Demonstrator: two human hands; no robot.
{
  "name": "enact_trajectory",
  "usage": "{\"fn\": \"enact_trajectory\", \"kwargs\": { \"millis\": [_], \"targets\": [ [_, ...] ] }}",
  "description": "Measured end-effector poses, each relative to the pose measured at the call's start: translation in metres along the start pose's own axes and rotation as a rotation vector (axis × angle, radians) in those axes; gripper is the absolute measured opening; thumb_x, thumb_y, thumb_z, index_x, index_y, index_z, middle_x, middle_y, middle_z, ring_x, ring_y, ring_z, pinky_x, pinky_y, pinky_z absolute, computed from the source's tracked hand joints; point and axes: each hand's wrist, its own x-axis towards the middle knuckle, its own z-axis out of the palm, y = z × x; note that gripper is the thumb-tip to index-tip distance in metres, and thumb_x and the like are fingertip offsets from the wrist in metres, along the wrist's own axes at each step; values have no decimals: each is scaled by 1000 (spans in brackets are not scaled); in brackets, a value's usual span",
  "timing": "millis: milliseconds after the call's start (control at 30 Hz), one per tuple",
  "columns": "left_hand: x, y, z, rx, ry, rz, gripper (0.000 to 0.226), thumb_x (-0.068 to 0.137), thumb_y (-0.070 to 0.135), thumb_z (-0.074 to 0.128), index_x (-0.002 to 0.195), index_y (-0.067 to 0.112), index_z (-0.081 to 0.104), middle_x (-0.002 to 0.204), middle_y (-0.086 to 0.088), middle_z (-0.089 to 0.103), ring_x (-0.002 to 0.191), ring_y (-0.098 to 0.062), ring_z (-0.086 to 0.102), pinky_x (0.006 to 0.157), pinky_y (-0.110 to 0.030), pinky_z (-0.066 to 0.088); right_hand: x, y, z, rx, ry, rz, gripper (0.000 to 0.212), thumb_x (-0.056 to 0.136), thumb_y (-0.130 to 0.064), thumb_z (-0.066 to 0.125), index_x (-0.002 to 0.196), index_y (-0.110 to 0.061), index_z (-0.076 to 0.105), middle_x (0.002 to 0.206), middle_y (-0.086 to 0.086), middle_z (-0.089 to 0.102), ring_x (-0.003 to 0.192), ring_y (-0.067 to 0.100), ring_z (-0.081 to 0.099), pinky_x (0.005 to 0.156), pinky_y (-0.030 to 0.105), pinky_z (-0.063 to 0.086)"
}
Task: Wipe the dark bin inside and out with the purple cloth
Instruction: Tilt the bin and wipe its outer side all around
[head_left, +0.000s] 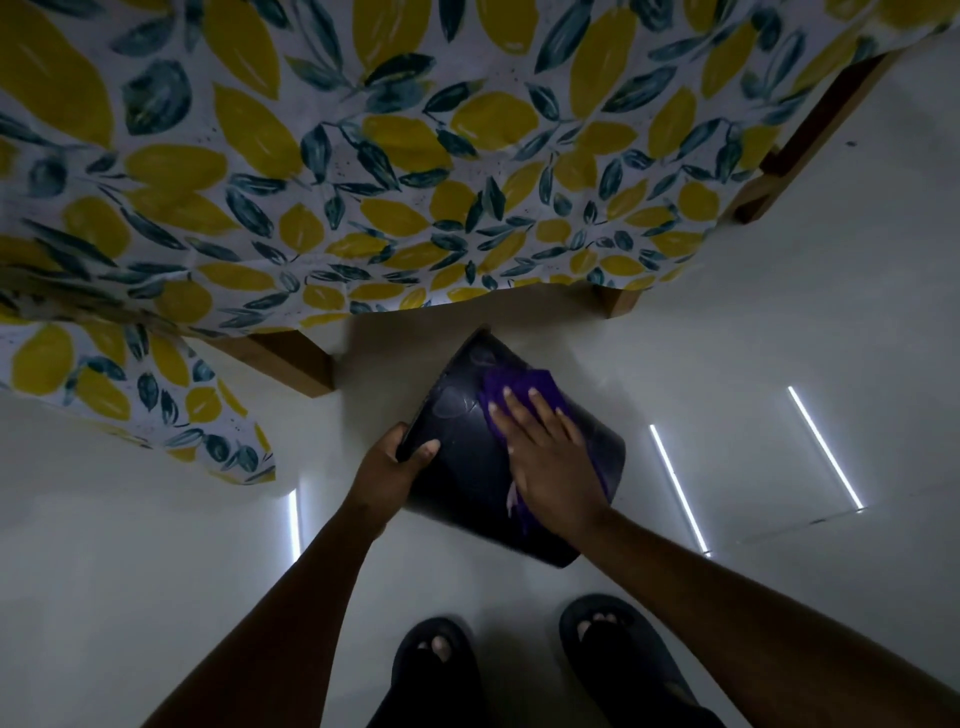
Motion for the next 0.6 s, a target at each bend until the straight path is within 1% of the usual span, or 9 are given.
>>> {"fn": "enact_trajectory", "kwargs": {
  "millis": [67,133,200,333,367,433,500,533,600],
  "targets": [
    [0,3,3,-15,9,0,32,92,32,57,120,18,54,115,-4,64,104,-23,60,83,-33,54,24,6,-9,103,-11,136,55,99,-32,32,151,-28,15,160,-2,20,147,24,16,115,48,25],
    [1,7,6,-7,16,9,35,92,32,57,123,16,54,117,-6,64,106,-24,60,90,-39,54,37,16,-13,229,-16,263,53,100,-37,30,151,-27,18,160,0,21,146,24,20,115,49,26],
    [2,6,3,14,12,1,36,92,34,57,123,15,55,117,-6,65,107,-25,62,92,-40,54,33,19,-12,247,-16,286,55,99,-40,31,151,-25,19,160,1,21,146,24,20,115,49,26],
    [4,2,-2,107,-9,26,34,93,34,55,120,13,55,111,-5,64,102,-22,61,86,-31,51,-4,9,-3,73,21,142,60,95,-40,29,151,-26,15,158,0,24,146,25,18,112,49,31],
    [6,2,-1,124,-5,36,34,93,34,55,120,13,54,111,-4,63,101,-20,60,85,-29,50,-12,9,1,31,36,91,61,94,-37,32,151,-26,15,158,0,26,146,26,19,112,49,32],
    [7,3,0,126,4,49,36,94,34,54,122,12,53,112,-3,62,100,-19,58,84,-27,48,-24,10,8,-59,51,-25,67,92,-31,44,152,-25,15,159,0,24,146,28,19,112,47,30],
    [7,2,0,112,-11,43,39,94,34,53,125,11,51,116,-5,62,103,-19,58,85,-28,48,-26,11,12,-141,21,-111,76,89,-30,55,153,-24,13,160,2,19,146,30,19,113,47,27],
    [7,1,0,107,-23,35,40,94,34,53,128,11,50,120,-6,62,107,-21,59,88,-29,49,-23,10,11,-152,3,-122,79,88,-30,57,153,-23,13,161,3,17,146,30,19,113,47,27],
    [7,1,1,84,-38,27,44,94,34,53,132,12,48,127,-8,61,115,-25,58,95,-35,50,-10,9,5,-120,11,-87,74,90,-28,53,152,-24,13,161,1,17,146,28,18,113,47,27]
  ]
}}
